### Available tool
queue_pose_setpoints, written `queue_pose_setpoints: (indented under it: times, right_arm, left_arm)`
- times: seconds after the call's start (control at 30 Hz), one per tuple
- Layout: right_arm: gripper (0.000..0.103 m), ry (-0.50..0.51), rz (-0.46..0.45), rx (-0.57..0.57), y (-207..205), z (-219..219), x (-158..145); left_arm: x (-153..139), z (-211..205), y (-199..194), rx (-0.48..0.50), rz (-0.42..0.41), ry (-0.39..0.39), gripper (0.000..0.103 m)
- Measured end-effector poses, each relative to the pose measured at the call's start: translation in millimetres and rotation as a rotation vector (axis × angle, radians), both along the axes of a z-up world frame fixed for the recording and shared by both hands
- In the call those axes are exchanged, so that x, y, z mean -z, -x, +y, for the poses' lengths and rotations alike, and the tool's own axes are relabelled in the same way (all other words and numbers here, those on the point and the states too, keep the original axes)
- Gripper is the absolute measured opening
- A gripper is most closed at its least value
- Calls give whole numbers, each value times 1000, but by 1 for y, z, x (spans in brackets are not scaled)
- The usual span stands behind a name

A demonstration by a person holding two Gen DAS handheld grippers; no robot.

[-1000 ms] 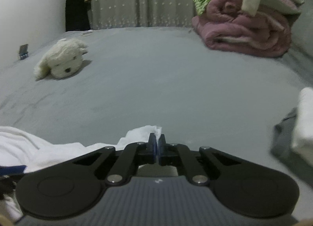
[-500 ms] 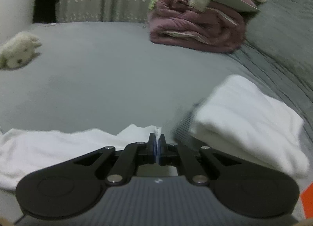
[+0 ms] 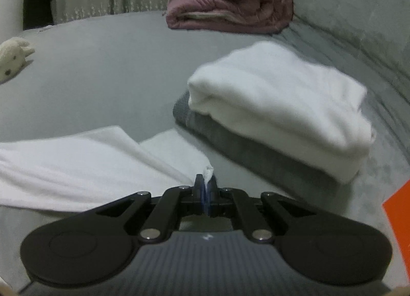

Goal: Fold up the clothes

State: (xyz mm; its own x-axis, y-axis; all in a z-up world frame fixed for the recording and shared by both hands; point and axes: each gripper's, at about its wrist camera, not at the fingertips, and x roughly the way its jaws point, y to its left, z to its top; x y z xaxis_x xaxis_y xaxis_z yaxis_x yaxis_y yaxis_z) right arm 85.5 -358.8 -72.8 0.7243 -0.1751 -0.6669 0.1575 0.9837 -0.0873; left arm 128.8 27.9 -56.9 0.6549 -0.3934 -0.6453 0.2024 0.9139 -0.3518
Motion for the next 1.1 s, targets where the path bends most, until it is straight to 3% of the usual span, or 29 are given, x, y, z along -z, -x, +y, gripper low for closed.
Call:
queue_pose_setpoints:
  times: [0.1, 0.17, 0.23, 0.33, 0.5, 0.73, 1.0, 1.1]
  right_arm:
    - [4, -18, 2, 3, 1, 2, -4]
    - [15, -67, -12, 2, 2, 2, -9]
    - [16, -90, -32, -7, 1, 5, -16]
    - [39, -112, -53, -37, -2, 13, -22]
    - [40, -155, -72, -106, -16, 32, -27]
    - [40, -119, -55, -242, -39, 63, -30]
    - [40, -86, -30, -398, -49, 101, -28]
    - [40, -78, -7, -453, -54, 117, -26]
  left_arm:
    - [-7, 5, -3, 5, -1, -47, 66]
    - [-15, 13, -5, -3, -9, -97, 66]
    - [-22, 24, -8, -36, -23, -133, 66]
    - [-30, 49, -12, -123, -14, -166, 65]
    - [-35, 94, -22, -248, 12, -233, 65]
    - [-27, 153, -43, -377, 104, -278, 65]
    - [-26, 209, -44, -533, 114, -223, 65]
    - [-23, 212, -43, -529, 108, -237, 61]
